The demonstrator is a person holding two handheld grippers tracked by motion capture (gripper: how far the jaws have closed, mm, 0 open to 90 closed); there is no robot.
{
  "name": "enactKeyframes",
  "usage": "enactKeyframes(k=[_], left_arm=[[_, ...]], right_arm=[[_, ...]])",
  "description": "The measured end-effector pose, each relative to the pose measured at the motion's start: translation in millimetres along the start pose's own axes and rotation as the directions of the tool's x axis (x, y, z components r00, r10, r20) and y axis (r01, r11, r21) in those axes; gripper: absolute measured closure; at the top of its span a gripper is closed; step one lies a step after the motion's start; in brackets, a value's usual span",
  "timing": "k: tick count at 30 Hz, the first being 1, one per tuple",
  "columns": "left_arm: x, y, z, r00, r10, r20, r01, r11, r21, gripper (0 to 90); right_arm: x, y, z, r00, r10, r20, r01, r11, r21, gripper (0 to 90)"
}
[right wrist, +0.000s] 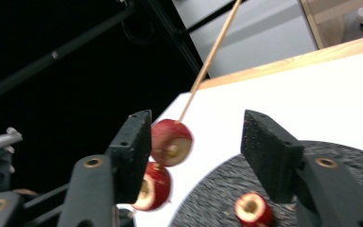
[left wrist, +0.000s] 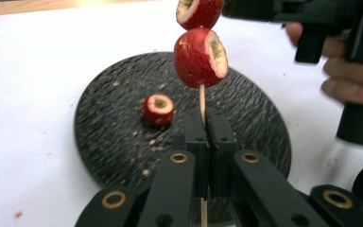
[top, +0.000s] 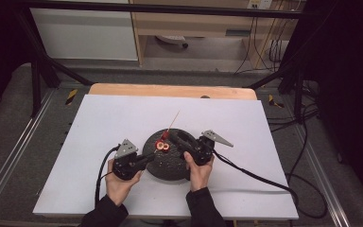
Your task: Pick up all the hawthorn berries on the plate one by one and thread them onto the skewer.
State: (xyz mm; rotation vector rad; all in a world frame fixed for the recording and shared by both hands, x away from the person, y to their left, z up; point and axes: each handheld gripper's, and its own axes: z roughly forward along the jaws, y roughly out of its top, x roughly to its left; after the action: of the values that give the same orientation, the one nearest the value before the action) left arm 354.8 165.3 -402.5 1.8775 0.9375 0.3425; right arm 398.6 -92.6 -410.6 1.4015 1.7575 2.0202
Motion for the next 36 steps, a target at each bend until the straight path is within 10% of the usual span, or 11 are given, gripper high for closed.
enactKeyframes(k=[10, 20, 36], left_arm=[[18.1, -14.3, -21.5, 0.9996, 0.025, -0.009, -0.025, 0.9988, 0.041, 88.1], [32.8, -35.6, -42.7, 0.9988, 0.047, -0.017, -0.045, 0.9955, 0.083, 88.1], [47.7, -60.3, -59.9, 0.9990, 0.044, -0.005, -0.043, 0.9927, 0.113, 88.1]], right_arm=[[-12.0, 10.6, -12.2, 0.9899, -0.134, 0.048, 0.121, 0.972, 0.201, 15.9], [-19.9, 9.3, -13.1, 0.9723, -0.230, 0.044, 0.191, 0.889, 0.416, 7.2], [-17.5, 21.1, -3.6, 0.9497, -0.311, 0.033, 0.237, 0.785, 0.572, 4.1]])
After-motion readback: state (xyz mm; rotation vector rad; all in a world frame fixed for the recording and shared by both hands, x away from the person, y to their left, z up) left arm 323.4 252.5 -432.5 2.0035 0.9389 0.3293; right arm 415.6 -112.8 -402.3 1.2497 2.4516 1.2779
